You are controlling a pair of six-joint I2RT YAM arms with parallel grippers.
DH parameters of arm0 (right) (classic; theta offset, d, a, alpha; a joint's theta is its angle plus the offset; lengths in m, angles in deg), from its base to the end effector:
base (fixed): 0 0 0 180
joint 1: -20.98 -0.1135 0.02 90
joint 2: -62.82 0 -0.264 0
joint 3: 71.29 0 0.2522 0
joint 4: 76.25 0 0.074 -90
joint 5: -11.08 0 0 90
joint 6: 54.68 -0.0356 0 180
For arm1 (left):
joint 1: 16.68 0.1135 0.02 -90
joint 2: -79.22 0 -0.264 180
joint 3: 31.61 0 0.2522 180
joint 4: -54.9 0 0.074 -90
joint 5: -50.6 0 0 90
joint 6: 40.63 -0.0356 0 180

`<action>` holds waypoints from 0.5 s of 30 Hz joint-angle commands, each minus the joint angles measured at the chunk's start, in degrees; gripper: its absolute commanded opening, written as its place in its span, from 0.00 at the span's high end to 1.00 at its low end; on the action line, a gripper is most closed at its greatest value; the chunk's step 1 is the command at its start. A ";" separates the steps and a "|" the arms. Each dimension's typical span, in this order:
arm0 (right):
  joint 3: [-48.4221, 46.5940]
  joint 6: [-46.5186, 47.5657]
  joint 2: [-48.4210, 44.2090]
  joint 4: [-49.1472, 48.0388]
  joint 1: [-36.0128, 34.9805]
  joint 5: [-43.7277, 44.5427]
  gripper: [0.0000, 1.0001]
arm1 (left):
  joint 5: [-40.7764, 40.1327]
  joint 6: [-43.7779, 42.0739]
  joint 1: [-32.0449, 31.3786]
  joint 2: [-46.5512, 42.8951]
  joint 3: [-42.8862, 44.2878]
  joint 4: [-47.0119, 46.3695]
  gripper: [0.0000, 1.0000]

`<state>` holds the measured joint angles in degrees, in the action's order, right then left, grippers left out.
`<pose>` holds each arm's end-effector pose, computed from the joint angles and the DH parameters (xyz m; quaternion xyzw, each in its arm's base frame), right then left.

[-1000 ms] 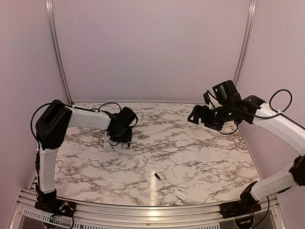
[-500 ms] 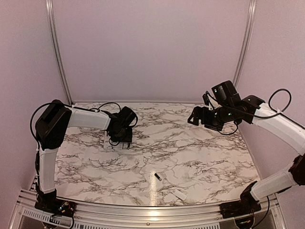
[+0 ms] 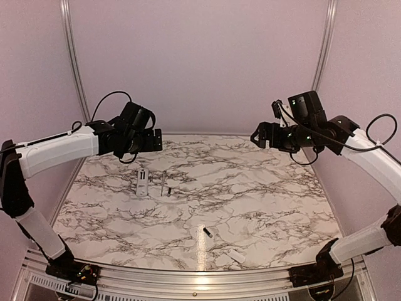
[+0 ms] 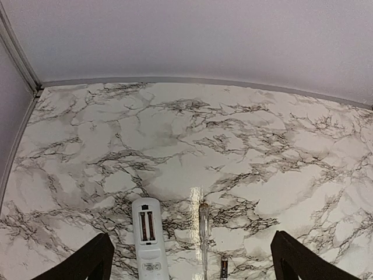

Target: Unload the batteries from the remote control

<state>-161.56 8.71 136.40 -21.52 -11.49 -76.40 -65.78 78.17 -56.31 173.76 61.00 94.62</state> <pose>0.2314 0.1454 0.3716 -0.0363 0.8980 0.1987 0.3908 0.2967 -0.2251 0.2978 -0.0092 0.8931 -0.0521 0.4468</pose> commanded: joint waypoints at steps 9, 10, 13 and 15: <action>6.11 0.77 -8.76 -8.66 0.44 4.76 0.02 | -16.52 -9.95 4.65 -24.26 -18.81 -0.46 0.01; 6.37 0.62 -8.95 -8.89 0.41 4.65 0.02 | -16.81 -9.91 5.19 -25.31 -19.63 -0.65 0.01; 7.19 0.45 -9.63 -9.83 0.44 4.20 0.02 | -17.30 -10.18 6.08 -29.65 -23.67 -2.22 0.01; 7.49 0.44 -10.18 -10.55 0.41 4.16 0.02 | -17.57 -10.13 6.44 -31.58 -25.62 -3.42 0.01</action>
<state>-154.61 9.82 127.68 -29.47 -11.47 -73.17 -81.01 69.27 -50.43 145.74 38.53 94.03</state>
